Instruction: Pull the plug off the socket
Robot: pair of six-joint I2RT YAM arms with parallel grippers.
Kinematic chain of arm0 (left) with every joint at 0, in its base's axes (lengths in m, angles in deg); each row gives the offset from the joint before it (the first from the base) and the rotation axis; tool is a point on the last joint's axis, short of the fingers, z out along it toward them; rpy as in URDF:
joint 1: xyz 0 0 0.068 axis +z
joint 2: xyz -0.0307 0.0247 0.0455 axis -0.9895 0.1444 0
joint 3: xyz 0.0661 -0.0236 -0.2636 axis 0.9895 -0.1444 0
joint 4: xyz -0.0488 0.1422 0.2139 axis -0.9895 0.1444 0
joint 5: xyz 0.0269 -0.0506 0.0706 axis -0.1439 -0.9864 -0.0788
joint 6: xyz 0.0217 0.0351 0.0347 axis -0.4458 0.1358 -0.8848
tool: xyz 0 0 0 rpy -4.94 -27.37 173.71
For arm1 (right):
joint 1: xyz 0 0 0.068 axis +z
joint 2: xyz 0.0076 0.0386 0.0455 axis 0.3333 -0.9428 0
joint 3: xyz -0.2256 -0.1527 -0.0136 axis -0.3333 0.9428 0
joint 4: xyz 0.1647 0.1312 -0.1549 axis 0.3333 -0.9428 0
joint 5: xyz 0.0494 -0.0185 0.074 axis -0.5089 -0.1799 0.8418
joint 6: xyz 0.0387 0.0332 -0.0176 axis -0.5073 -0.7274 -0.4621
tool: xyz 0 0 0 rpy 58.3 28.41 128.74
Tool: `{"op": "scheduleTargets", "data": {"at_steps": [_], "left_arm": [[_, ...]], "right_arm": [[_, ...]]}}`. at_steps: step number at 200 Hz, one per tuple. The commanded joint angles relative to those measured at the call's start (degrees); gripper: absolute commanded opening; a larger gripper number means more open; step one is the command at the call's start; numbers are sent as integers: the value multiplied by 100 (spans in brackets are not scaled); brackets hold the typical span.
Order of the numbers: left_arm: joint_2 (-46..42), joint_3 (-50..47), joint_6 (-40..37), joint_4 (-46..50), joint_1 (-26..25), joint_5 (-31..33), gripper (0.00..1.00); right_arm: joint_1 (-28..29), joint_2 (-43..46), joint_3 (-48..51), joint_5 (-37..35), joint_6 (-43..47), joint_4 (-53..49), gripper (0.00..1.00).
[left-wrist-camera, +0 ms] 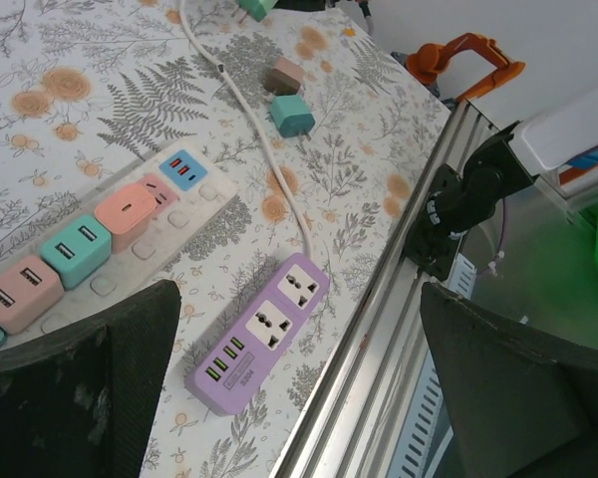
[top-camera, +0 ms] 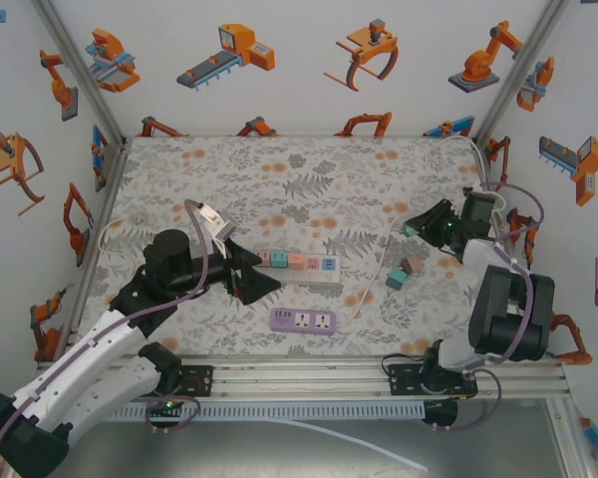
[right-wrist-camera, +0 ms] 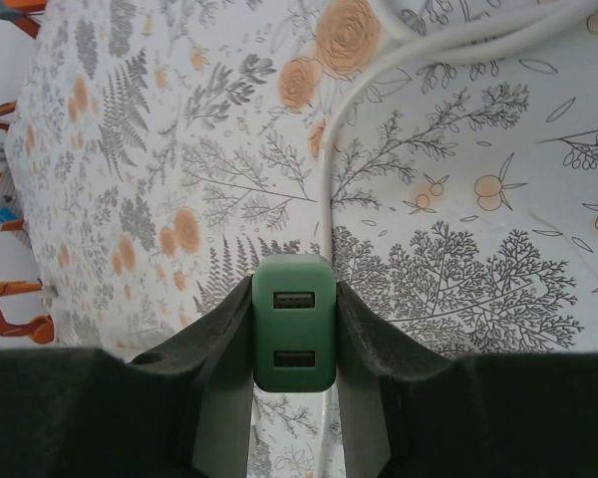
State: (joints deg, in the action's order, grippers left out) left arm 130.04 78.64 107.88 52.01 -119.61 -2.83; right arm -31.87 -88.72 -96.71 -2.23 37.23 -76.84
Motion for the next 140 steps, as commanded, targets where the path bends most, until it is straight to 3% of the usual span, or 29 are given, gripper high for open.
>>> {"op": "scheduleTargets", "data": {"at_steps": [1, 45, 86, 140], "left_arm": [[51, 165, -228, -293, -41, -352, 97], [195, 212, -314, -182, -49, -283, 97], [221, 191, -332, -176, -49, -47, 97], [220, 184, -341, -77, -48, 223, 97]], "right_arm": [[-17, -303, 84, 33, -107, 365, 4], [-16, -701, 157, -106, -12, 466, 12], [-21, -790, 179, -406, 123, 174, 39], [-17, -591, 150, -819, 352, -187, 49]]}}
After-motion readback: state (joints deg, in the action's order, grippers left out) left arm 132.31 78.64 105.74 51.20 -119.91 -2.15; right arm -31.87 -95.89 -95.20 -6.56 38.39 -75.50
